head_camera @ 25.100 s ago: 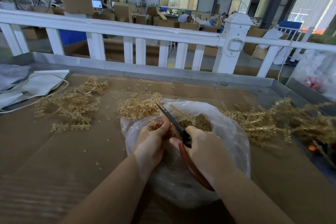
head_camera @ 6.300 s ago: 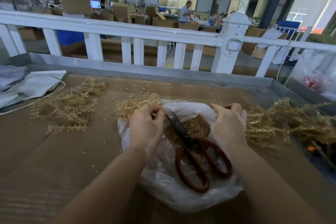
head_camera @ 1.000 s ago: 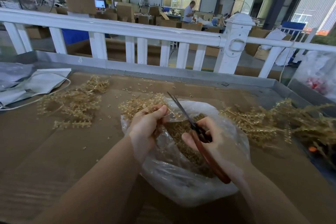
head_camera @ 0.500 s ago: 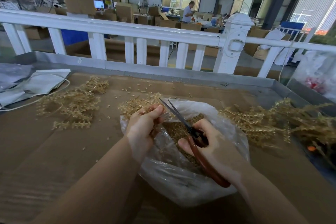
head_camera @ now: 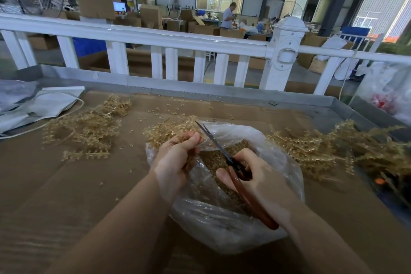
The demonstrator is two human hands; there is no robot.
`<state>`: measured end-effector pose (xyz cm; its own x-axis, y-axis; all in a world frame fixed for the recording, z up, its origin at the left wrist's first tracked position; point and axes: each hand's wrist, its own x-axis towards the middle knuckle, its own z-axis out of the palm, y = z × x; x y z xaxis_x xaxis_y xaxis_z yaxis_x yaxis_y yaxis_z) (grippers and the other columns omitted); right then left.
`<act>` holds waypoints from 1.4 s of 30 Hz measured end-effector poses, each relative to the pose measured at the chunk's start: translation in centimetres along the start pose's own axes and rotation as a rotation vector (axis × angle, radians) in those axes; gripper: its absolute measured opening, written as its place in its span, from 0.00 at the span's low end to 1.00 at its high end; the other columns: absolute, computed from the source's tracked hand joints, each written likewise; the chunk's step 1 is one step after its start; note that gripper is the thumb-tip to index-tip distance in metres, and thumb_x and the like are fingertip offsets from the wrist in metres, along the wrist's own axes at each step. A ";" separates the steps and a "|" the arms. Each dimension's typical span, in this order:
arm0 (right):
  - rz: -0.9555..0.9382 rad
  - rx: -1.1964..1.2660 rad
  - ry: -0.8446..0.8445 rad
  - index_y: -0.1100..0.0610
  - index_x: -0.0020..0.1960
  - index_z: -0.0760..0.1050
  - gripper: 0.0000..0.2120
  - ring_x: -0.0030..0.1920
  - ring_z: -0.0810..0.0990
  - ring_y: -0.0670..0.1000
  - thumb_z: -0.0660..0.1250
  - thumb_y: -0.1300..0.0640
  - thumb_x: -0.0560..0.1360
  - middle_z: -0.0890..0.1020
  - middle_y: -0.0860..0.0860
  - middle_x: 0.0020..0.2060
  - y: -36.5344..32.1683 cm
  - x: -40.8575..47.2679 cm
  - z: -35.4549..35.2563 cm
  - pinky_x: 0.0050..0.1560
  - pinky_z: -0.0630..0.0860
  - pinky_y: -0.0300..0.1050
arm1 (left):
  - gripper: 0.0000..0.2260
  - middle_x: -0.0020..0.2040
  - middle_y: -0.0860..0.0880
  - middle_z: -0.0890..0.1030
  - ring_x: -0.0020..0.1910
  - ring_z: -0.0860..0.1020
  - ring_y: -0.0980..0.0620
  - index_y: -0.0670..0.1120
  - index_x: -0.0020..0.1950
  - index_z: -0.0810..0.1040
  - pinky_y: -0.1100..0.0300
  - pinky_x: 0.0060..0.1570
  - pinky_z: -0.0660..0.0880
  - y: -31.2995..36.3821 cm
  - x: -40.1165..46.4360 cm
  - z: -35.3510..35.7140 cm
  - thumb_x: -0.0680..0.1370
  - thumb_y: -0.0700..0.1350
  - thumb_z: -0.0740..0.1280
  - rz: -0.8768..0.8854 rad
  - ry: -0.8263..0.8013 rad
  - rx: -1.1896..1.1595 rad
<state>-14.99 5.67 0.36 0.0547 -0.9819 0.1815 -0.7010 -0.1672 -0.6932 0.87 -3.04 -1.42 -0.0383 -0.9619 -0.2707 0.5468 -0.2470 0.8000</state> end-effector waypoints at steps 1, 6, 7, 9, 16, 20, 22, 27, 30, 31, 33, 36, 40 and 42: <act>0.001 -0.013 0.012 0.45 0.44 0.68 0.15 0.35 0.77 0.33 0.65 0.34 0.71 0.78 0.31 0.37 0.1 0.0 0.1 0.31 0.69 0.26 | 0.11 0.31 0.48 0.82 0.28 0.78 0.55 0.45 0.28 0.82 0.57 0.44 0.76 0.0 -0.1 0.0 0.70 0.35 0.72 -0.001 -0.004 0.004; 0.006 -0.071 0.052 0.44 0.42 0.68 0.14 0.36 0.76 0.31 0.66 0.36 0.71 0.77 0.42 0.32 0.6 0.1 0.3 0.31 0.68 0.25 | 0.06 0.32 0.47 0.83 0.36 0.78 0.50 0.45 0.35 0.82 0.51 0.53 0.75 0.0 -0.5 0.2 0.71 0.36 0.72 -0.038 0.011 0.017; -0.003 -0.078 0.055 0.44 0.42 0.68 0.14 0.35 0.76 0.31 0.67 0.36 0.71 0.77 0.41 0.31 0.6 0.0 0.3 0.31 0.68 0.25 | 0.04 0.32 0.47 0.82 0.37 0.77 0.50 0.44 0.38 0.81 0.50 0.54 0.74 0.1 -0.6 0.2 0.71 0.36 0.72 -0.042 0.016 0.023; -0.021 -0.097 0.067 0.44 0.41 0.68 0.13 0.35 0.75 0.31 0.67 0.37 0.71 0.76 0.42 0.31 0.5 -0.1 0.3 0.31 0.68 0.25 | 0.04 0.31 0.47 0.82 0.36 0.77 0.49 0.44 0.39 0.81 0.50 0.53 0.75 0.1 -0.6 0.2 0.71 0.36 0.71 -0.044 0.017 0.037; -0.081 -0.247 0.109 0.45 0.40 0.66 0.15 0.41 0.73 0.31 0.66 0.35 0.71 0.75 0.43 0.30 0.6 -0.7 -0.1 0.37 0.67 0.23 | 0.04 0.30 0.48 0.81 0.29 0.77 0.54 0.44 0.39 0.80 0.61 0.35 0.77 -0.1 -0.4 0.0 0.72 0.36 0.71 -0.053 0.004 0.077; -0.093 -0.254 0.142 0.45 0.42 0.66 0.16 0.42 0.73 0.32 0.64 0.34 0.70 0.76 0.43 0.30 0.7 -1.0 -0.1 0.40 0.68 0.24 | 0.04 0.30 0.49 0.81 0.24 0.76 0.57 0.44 0.40 0.80 0.65 0.27 0.75 0.0 -0.6 0.2 0.71 0.36 0.71 -0.053 -0.002 0.078; -0.082 -0.252 0.139 0.45 0.43 0.65 0.17 0.40 0.75 0.35 0.64 0.33 0.70 0.77 0.44 0.31 0.7 -1.0 0.0 0.40 0.69 0.26 | 0.04 0.30 0.49 0.81 0.24 0.76 0.57 0.44 0.40 0.80 0.65 0.26 0.74 0.0 -0.7 0.3 0.71 0.36 0.71 -0.054 -0.006 0.101; -0.085 -0.282 0.148 0.44 0.43 0.64 0.16 0.34 0.75 0.40 0.62 0.33 0.70 0.76 0.42 0.33 0.3 -1.0 0.3 0.35 0.70 0.30 | 0.05 0.28 0.50 0.80 0.23 0.75 0.58 0.44 0.40 0.80 0.66 0.23 0.72 -0.3 -1.1 0.5 0.73 0.35 0.70 -0.046 -0.042 0.128; -0.103 -0.307 0.160 0.44 0.44 0.64 0.16 0.35 0.75 0.40 0.63 0.34 0.71 0.76 0.42 0.34 0.3 -0.9 0.5 0.34 0.70 0.30 | 0.06 0.27 0.50 0.79 0.23 0.74 0.57 0.44 0.39 0.79 0.65 0.24 0.72 -0.4 -1.2 0.6 0.73 0.35 0.69 -0.036 -0.051 0.129; -0.103 -0.312 0.165 0.44 0.45 0.64 0.16 0.36 0.75 0.40 0.63 0.34 0.71 0.76 0.42 0.35 0.4 -0.9 0.6 0.34 0.70 0.31 | 0.06 0.26 0.50 0.78 0.23 0.74 0.57 0.44 0.39 0.79 0.65 0.24 0.72 -0.4 -1.3 0.6 0.73 0.35 0.69 -0.031 -0.057 0.131; -0.084 -0.292 0.159 0.44 0.45 0.63 0.16 0.37 0.75 0.41 0.63 0.34 0.71 0.76 0.43 0.36 0.4 -0.8 0.7 0.35 0.69 0.33 | 0.07 0.26 0.51 0.79 0.23 0.74 0.58 0.44 0.38 0.79 0.65 0.25 0.72 -0.5 -1.4 0.6 0.73 0.34 0.69 -0.023 -0.078 0.124; -0.053 -0.244 0.123 0.44 0.43 0.63 0.17 0.35 0.76 0.39 0.62 0.33 0.71 0.76 0.43 0.35 0.5 -0.7 0.8 0.32 0.68 0.32 | 0.05 0.27 0.50 0.79 0.22 0.74 0.59 0.43 0.40 0.79 0.68 0.22 0.71 -0.5 -1.6 0.7 0.73 0.33 0.68 -0.017 -0.098 0.115; -0.049 -0.175 0.127 0.45 0.42 0.65 0.16 0.41 0.74 0.31 0.64 0.34 0.72 0.76 0.42 0.32 0.8 -0.5 1.0 0.37 0.68 0.25 | 0.04 0.27 0.50 0.80 0.22 0.75 0.59 0.42 0.42 0.79 0.68 0.22 0.71 -0.4 -1.6 0.6 0.73 0.33 0.68 -0.025 -0.101 0.108; -0.043 -0.178 0.118 0.44 0.43 0.64 0.15 0.40 0.73 0.30 0.64 0.35 0.72 0.76 0.41 0.32 0.8 -0.3 1.1 0.36 0.68 0.25 | 0.05 0.27 0.50 0.80 0.22 0.74 0.59 0.42 0.42 0.79 0.69 0.22 0.71 -0.4 -1.6 0.7 0.73 0.33 0.68 -0.030 -0.097 0.101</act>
<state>-14.81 5.73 -1.02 0.0109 -0.9550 0.2962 -0.8149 -0.1802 -0.5508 0.13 -1.45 -0.93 -0.1367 -0.9595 -0.2462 0.4577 -0.2816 0.8433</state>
